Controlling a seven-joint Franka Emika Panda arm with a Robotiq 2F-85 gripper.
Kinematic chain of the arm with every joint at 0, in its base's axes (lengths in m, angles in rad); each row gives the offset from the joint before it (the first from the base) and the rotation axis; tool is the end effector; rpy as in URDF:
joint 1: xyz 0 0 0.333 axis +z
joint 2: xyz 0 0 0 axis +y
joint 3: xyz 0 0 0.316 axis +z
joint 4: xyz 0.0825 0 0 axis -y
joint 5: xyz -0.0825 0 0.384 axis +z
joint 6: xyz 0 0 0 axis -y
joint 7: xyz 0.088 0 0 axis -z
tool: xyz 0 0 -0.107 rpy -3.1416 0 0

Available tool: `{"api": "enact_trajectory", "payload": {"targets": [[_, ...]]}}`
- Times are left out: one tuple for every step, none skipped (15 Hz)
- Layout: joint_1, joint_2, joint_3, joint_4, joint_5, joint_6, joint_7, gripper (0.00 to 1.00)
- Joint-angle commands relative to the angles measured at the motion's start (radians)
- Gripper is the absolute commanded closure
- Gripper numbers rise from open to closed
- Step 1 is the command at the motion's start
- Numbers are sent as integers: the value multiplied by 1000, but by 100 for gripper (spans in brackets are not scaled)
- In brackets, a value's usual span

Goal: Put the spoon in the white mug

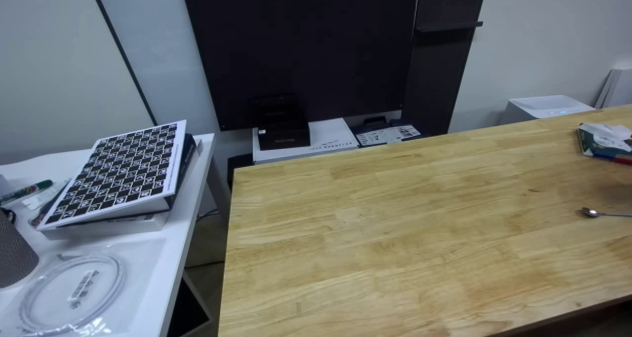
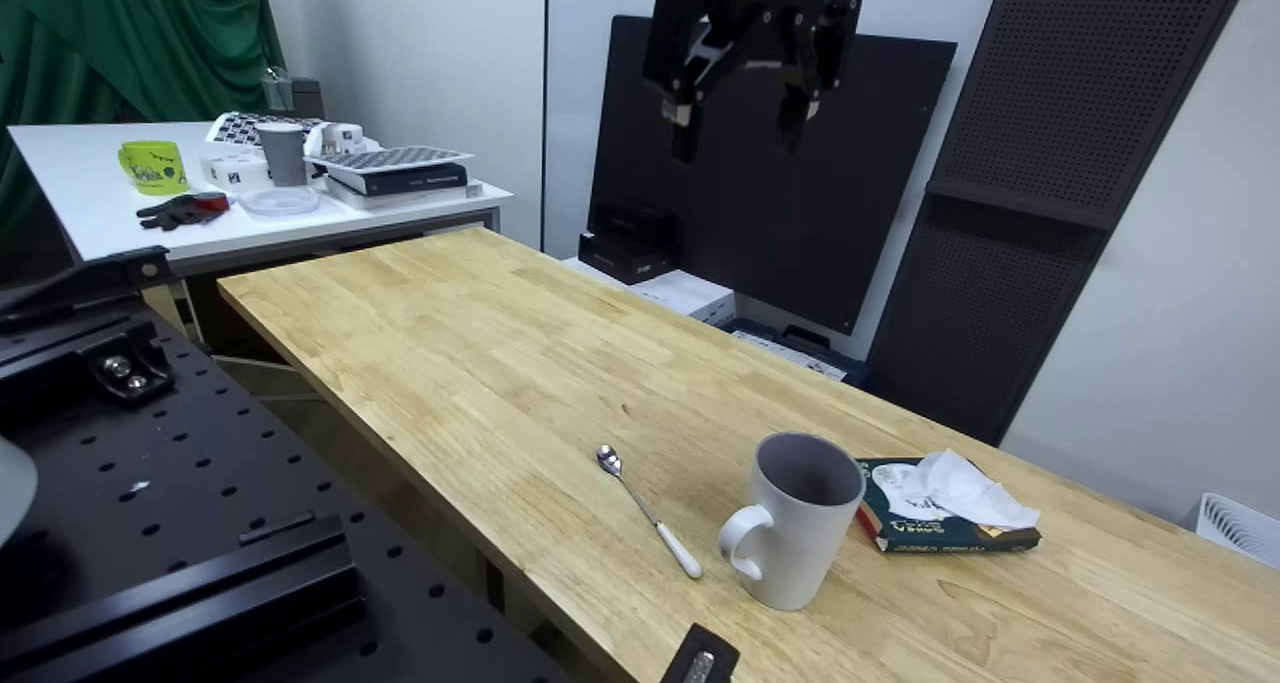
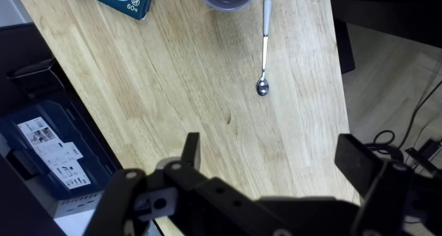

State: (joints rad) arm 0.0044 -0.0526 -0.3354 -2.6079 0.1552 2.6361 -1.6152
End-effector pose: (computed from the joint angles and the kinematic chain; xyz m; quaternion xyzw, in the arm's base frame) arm 0.4180 -0.1465 0.2776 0.8373 0.5432 0.0618 0.0042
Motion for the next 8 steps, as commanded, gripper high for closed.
{"api": "enact_trajectory", "payload": {"targets": [[-63,118,71,81,13,-1,-21,0],[-80,144,87,95,5,2,-15,0],[-96,167,104,109,4,-1,-15,0],[-111,186,119,122,0,-4,-12,0],[-124,205,134,133,-7,-2,-8,0],[-137,222,147,144,-15,0,-3,0],[-149,238,160,151,-18,6,-2,0],[-160,253,171,155,-22,15,-2,0]]}}
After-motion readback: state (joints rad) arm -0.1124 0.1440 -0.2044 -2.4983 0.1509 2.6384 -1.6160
